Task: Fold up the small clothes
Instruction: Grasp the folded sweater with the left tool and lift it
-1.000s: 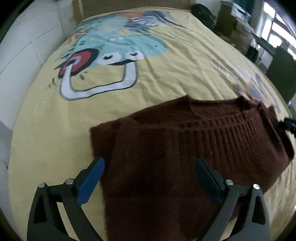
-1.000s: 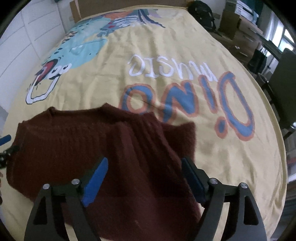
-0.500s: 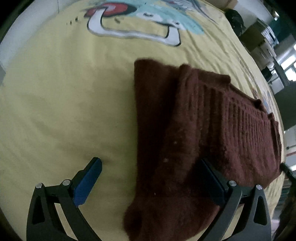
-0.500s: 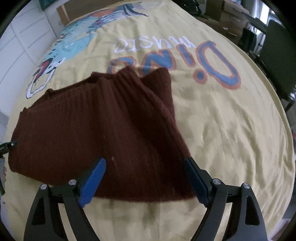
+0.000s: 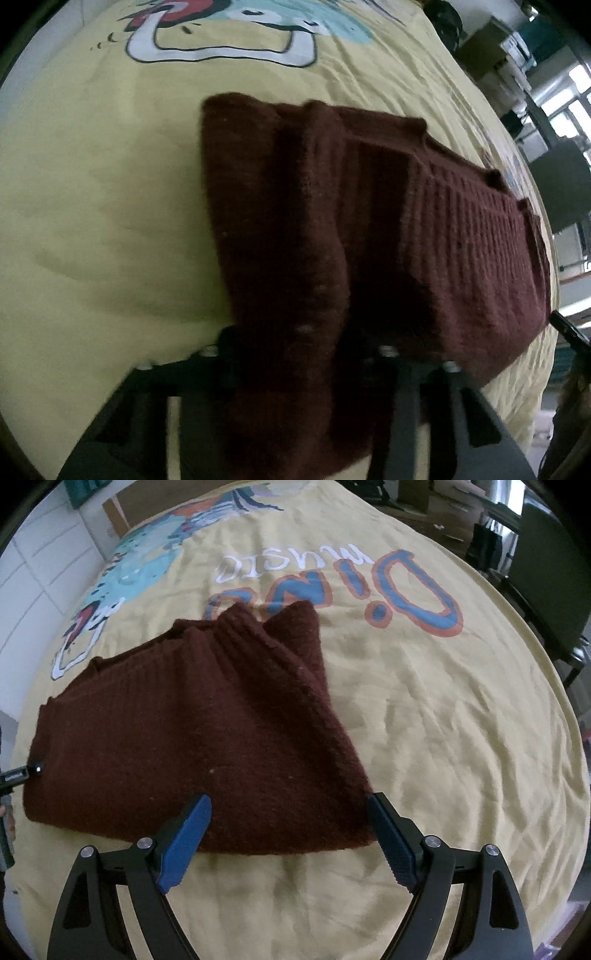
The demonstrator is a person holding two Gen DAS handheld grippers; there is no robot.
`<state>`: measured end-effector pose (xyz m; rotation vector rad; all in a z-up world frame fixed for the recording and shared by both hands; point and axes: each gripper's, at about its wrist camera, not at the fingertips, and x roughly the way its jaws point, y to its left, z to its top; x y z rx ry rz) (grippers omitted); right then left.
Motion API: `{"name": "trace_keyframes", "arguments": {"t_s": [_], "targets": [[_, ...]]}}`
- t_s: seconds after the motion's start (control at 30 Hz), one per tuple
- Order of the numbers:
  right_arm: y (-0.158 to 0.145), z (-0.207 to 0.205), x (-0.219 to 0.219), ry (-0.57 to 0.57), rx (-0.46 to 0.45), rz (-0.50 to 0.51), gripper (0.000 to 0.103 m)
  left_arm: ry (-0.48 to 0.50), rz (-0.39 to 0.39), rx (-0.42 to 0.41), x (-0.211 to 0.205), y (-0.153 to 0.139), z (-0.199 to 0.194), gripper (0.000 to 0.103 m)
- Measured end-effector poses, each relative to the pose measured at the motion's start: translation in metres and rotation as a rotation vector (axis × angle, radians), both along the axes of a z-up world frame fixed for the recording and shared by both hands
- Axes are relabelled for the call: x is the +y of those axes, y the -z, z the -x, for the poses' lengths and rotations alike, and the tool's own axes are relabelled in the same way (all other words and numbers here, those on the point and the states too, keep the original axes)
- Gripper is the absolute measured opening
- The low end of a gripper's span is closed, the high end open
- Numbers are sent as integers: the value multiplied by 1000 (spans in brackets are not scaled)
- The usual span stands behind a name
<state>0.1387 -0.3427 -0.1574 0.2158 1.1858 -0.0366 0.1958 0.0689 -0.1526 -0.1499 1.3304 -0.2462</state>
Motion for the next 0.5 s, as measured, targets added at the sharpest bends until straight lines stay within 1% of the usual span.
{"name": "trace_keyframes", "arguments": {"t_s": [0.03,0.1,0.17,0.23,0.37,0.4,0.5], "targets": [[0,0,-2,8,4,3,87,10,-10,-2,-3,-2,0,25],[0,1,-8,27,10,-6,87,29,-29,3,-9,-10,2,22],[-1,3,-13,44,12,-16,87,32,-21,8,-9,-18,3,20],[-4,4,-19,52,6,-17,87,30,5,4,-12,-34,6,20],[-12,6,-30,66,-16,-33,87,36,103,-2,-25,-72,6,19],[-15,7,-32,69,-24,-40,87,50,127,-12,-36,-87,6,19],[-26,9,-43,81,-56,-71,87,90,159,-35,-70,-119,3,18]]}}
